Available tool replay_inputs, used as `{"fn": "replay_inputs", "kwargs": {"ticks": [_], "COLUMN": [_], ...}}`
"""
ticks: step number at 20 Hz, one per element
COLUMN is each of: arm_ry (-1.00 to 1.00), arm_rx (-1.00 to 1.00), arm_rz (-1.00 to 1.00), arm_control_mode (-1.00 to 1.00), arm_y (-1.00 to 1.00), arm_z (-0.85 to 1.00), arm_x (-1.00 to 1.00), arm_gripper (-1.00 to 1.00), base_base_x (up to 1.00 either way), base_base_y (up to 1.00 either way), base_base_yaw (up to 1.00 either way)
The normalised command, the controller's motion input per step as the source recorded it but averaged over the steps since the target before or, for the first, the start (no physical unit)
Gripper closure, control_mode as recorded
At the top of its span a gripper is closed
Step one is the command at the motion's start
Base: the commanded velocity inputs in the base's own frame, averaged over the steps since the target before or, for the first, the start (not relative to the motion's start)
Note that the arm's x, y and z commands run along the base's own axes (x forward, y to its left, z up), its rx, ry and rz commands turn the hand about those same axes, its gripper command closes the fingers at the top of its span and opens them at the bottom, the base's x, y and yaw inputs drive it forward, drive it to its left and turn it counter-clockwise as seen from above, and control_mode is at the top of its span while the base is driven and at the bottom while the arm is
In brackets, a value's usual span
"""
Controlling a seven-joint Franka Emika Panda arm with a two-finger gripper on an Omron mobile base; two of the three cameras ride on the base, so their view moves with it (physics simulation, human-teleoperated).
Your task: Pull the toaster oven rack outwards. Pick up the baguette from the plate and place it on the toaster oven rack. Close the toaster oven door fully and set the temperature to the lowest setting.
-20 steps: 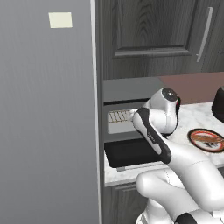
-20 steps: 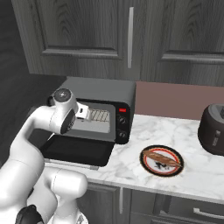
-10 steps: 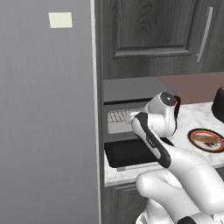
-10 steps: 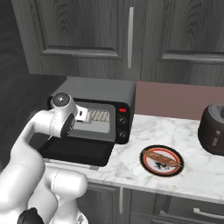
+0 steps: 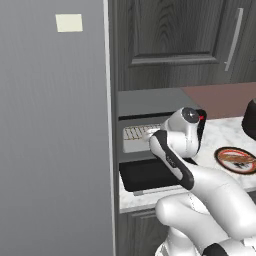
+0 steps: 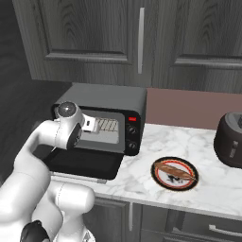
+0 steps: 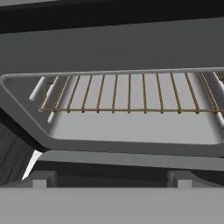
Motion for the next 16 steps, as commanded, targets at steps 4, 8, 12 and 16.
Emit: {"fn": "replay_inputs", "kwargs": {"ticks": [4,8,12,16], "arm_ry": [0.00,0.00,0.00,0.00], "arm_rx": [0.00,0.00,0.00,0.00], "arm_rz": [0.00,0.00,0.00,0.00], "arm_control_mode": [-1.00,-1.00,-1.00,-1.00], "arm_y": [0.00,0.00,0.00,0.00], "arm_z": [0.00,0.00,0.00,0.00], "arm_x": [0.22,0.27,0.30,0.18], "arm_gripper": [-1.00,-1.00,-1.00,-1.00], "base_base_x": [0.00,0.00,0.00,0.00], "base_base_y": [0.00,0.00,0.00,0.00], "base_base_yaw": [0.00,0.00,0.00,0.00]}}
